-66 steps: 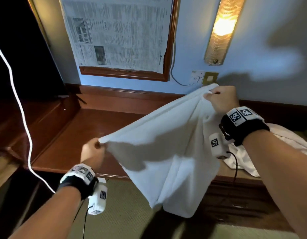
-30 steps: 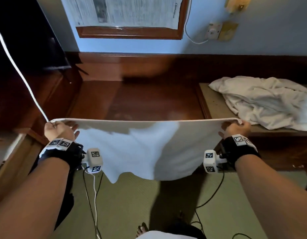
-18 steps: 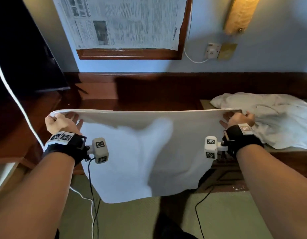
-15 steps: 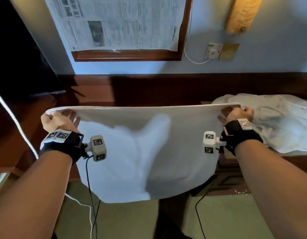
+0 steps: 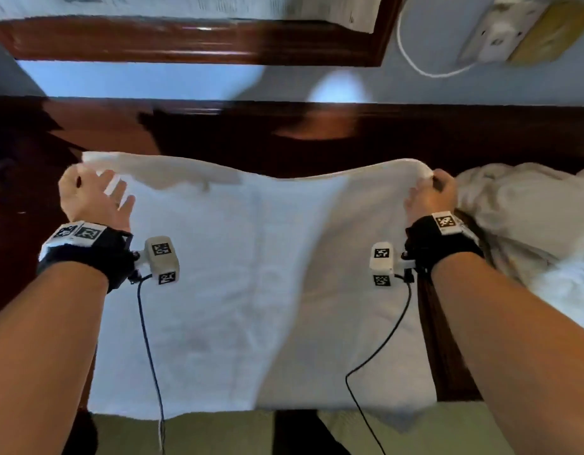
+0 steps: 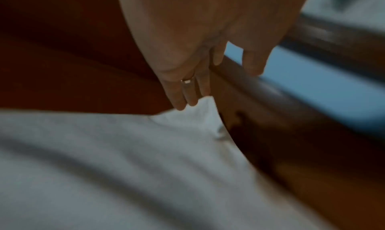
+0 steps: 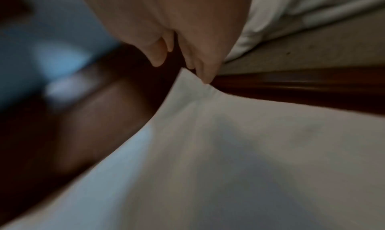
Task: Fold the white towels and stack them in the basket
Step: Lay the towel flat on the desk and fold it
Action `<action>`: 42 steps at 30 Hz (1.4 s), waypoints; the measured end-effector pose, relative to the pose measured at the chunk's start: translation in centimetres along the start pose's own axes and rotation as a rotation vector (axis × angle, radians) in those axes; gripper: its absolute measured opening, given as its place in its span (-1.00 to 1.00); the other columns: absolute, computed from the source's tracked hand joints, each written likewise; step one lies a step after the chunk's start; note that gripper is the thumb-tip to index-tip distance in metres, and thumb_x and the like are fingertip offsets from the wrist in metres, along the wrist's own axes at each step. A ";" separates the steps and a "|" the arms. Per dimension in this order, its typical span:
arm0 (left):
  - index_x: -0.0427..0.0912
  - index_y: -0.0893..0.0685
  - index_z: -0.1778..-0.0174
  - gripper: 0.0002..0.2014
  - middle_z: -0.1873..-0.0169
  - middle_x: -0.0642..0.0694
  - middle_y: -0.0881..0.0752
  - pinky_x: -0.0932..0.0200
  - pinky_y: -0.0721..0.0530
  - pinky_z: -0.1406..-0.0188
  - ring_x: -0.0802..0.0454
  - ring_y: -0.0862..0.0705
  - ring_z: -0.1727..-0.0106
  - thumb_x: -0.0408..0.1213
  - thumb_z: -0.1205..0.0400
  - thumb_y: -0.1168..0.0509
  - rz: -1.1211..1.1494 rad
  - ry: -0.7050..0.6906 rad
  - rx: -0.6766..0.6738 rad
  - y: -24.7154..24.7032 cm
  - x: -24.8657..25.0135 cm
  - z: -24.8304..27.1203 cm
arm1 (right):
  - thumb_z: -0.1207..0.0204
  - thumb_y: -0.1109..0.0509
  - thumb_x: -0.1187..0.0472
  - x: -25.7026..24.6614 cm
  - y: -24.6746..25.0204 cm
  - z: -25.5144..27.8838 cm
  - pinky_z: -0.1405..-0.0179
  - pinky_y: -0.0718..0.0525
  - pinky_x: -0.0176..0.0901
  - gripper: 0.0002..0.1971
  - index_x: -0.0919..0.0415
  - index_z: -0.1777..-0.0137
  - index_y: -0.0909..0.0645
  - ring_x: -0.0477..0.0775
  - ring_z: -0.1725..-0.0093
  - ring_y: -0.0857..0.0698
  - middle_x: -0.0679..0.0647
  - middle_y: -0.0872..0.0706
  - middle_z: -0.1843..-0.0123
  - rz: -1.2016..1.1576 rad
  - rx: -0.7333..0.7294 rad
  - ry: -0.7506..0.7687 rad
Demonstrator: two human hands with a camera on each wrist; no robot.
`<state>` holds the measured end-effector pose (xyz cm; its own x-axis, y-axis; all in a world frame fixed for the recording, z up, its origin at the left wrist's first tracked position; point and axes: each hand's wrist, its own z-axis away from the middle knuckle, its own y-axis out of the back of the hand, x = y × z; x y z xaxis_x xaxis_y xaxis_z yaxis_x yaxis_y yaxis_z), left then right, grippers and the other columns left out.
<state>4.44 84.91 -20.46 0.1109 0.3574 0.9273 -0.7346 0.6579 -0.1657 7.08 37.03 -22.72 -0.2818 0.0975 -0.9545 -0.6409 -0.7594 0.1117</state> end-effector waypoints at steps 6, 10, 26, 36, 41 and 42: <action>0.18 -0.11 -0.77 -0.09 -0.73 -0.09 -0.23 -0.24 -0.26 -0.66 -0.19 -0.24 -0.71 0.38 -0.55 -0.30 -1.425 -0.020 -0.552 7.4 -13.2 2.4 | -0.70 -0.26 0.00 13.8 2.9 4.6 -0.67 -0.13 0.13 -0.39 -0.01 -0.71 -0.17 0.19 -0.74 -0.04 0.16 -0.05 -0.77 1.180 -0.584 0.202; 0.50 0.33 -0.64 0.06 -0.72 0.16 0.40 -0.50 -0.20 -0.56 -0.26 0.14 -0.76 0.77 -0.21 0.21 -1.895 -0.034 -0.709 12.0 -16.6 3.9 | -0.60 -0.03 -0.43 17.2 5.1 6.5 -0.60 0.06 0.52 -0.20 -0.31 -0.69 0.33 0.33 -0.70 0.37 0.04 0.49 -0.72 1.602 -0.781 0.165; 0.37 0.22 -0.72 0.05 -0.76 0.06 0.32 -0.51 -0.16 -0.62 -0.24 0.11 -0.77 0.67 -0.38 -0.06 -1.820 -0.148 -0.776 9.4 -15.0 0.4 | -0.65 -0.02 -0.35 15.5 -0.2 5.4 -0.63 0.09 0.50 -0.25 -0.16 -0.73 0.19 0.39 -0.70 0.35 0.17 0.40 -0.74 1.616 -0.669 0.219; 0.58 0.54 -0.50 -0.10 -0.67 0.15 0.52 -0.73 -0.08 -0.49 -0.38 0.27 -0.74 0.73 -0.37 0.21 -1.932 -0.092 -0.759 10.8 -16.5 1.9 | -0.54 0.01 -0.50 17.0 3.1 6.4 -0.61 0.12 0.54 -0.13 -0.26 -0.68 0.38 0.36 -0.69 0.41 0.07 0.51 -0.71 1.613 -0.717 0.140; 0.64 0.49 -0.49 -0.07 -0.68 0.22 0.49 -0.66 -0.04 -0.55 -0.28 0.28 -0.75 0.69 -0.36 0.04 -1.928 -0.098 -0.824 6.1 -15.2 -2.5 | -0.57 -0.10 -0.43 15.2 -1.3 2.2 -0.62 0.11 0.52 -0.15 -0.23 -0.71 0.25 0.36 -0.71 0.34 0.07 0.42 -0.74 1.555 -0.688 0.108; 0.62 0.46 -0.52 -0.07 -0.69 0.20 0.48 -0.62 -0.04 -0.58 -0.27 0.26 -0.76 0.67 -0.37 0.04 -1.929 -0.116 -0.842 5.9 -14.9 -2.4 | -0.58 -0.12 -0.41 15.0 -1.7 2.3 -0.63 0.09 0.51 -0.15 -0.20 -0.73 0.22 0.36 -0.71 0.33 0.09 0.39 -0.75 1.539 -0.685 0.100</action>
<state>0.07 85.03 -36.06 0.1211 -0.9898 0.0749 0.6424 0.1357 0.7543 2.30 41.25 -36.56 -0.2448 -0.9648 -0.0966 0.5800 -0.2255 0.7828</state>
